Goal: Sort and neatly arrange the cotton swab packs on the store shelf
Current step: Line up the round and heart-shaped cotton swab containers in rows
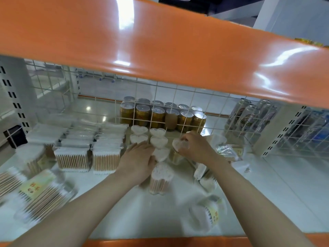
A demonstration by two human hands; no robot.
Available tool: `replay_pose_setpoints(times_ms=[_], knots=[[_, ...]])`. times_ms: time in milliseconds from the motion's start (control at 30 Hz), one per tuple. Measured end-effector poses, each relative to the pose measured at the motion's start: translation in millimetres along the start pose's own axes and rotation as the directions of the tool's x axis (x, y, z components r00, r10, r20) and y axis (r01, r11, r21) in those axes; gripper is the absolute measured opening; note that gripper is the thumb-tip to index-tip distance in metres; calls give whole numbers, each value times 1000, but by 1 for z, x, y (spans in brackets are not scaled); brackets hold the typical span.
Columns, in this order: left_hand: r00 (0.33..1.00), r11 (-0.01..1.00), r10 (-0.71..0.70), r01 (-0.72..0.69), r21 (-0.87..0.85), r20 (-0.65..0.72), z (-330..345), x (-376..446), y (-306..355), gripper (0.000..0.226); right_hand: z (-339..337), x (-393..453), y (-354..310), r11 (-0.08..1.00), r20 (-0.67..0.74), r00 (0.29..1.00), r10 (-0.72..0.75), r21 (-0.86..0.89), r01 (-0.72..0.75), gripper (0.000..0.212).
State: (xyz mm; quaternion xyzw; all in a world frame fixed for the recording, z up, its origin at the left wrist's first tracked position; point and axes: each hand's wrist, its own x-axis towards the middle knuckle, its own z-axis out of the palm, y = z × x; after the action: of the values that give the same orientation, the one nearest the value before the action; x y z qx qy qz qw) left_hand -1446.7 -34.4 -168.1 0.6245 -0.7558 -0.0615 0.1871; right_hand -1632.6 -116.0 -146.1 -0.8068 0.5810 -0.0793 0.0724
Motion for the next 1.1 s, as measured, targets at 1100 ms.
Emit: replay_pose_setpoints(times_ms=[1100], knots=[[987,986,46,-69,150,154,13,28,-2,50,28,23,6,943,-56,971,-234,-256,213,36]])
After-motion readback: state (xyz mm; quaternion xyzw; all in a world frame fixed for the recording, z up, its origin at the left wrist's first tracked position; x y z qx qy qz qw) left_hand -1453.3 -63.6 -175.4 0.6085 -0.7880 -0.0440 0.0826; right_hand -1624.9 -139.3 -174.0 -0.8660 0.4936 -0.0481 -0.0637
